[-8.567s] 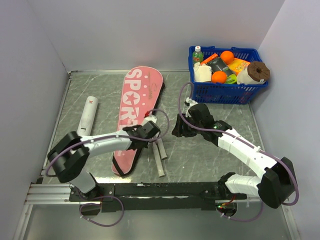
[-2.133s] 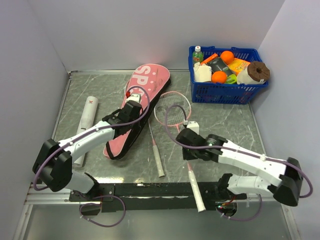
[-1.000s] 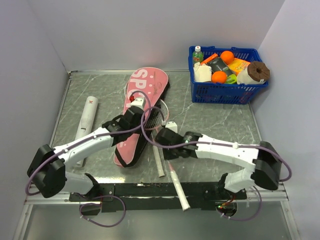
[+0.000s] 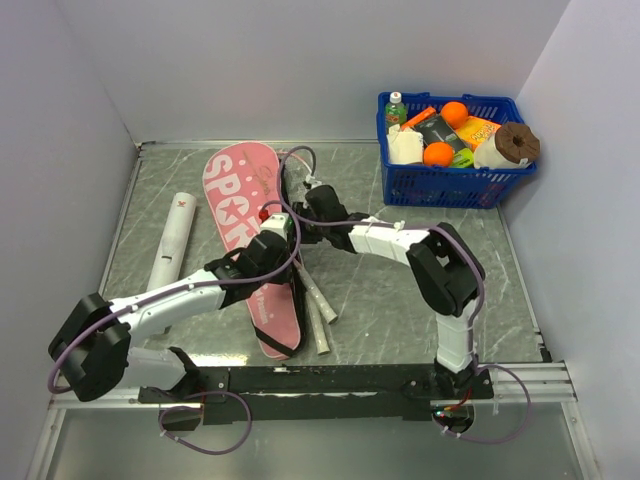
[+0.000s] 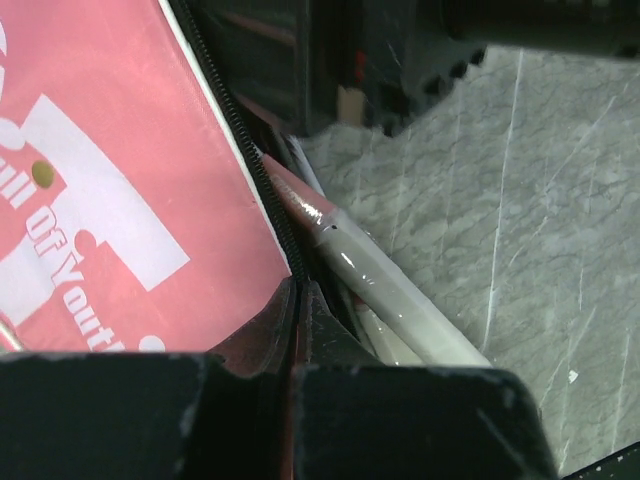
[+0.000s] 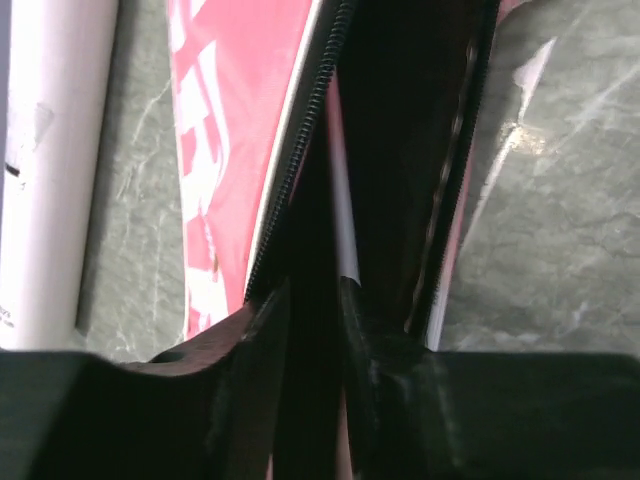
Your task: Pack up the badminton gear
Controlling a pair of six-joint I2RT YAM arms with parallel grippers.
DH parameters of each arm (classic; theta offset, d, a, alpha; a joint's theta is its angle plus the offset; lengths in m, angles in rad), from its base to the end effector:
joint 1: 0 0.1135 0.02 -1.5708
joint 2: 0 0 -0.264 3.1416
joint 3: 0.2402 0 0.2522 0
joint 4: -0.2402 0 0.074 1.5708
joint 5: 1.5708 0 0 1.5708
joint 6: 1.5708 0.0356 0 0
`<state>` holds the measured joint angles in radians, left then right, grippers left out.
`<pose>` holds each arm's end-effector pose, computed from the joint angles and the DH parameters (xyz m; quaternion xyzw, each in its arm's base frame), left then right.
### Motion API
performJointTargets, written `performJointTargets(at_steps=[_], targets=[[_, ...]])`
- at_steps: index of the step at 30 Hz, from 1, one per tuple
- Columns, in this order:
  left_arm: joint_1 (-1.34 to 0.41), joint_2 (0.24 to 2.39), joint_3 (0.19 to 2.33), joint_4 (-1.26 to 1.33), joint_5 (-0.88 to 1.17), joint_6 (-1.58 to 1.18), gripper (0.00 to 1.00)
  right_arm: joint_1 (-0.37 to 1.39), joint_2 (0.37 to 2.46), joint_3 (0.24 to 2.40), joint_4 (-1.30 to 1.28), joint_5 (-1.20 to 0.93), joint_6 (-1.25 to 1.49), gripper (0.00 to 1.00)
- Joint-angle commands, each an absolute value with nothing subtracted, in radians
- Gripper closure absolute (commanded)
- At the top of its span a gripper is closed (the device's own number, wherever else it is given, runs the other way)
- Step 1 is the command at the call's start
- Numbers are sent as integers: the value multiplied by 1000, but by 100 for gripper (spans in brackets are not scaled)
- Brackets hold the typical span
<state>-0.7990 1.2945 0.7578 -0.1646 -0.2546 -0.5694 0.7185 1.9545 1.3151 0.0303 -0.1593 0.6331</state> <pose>0.1961 -0.1887 0.2238 0.0499 0.8998 -0.1748 0.3965 0.3281 0.2944 0.1978 -0.0745 0.8814 0.3434 0.3156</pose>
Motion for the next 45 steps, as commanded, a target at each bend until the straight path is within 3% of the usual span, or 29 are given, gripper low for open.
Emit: performJointTargets(at_steps=[1,7,16,28,45], targets=[[-807,1293,795,-100,-227,-560,99,715,1838,1243,78,-181,601,58],[-807,1273,788,-103,-212,-551,99,655,1662,1117,-32,-182,529,55],[-811,1212,716,-40,-129,-476,99,561,1465,1003,-274,-437,362,54],[-841,1144,638,-41,-135,-460,99,555,1457,881,-334,-567,311,55],[-844,1134,606,-28,-138,-463,99,637,1520,732,-224,-518,385,53]])
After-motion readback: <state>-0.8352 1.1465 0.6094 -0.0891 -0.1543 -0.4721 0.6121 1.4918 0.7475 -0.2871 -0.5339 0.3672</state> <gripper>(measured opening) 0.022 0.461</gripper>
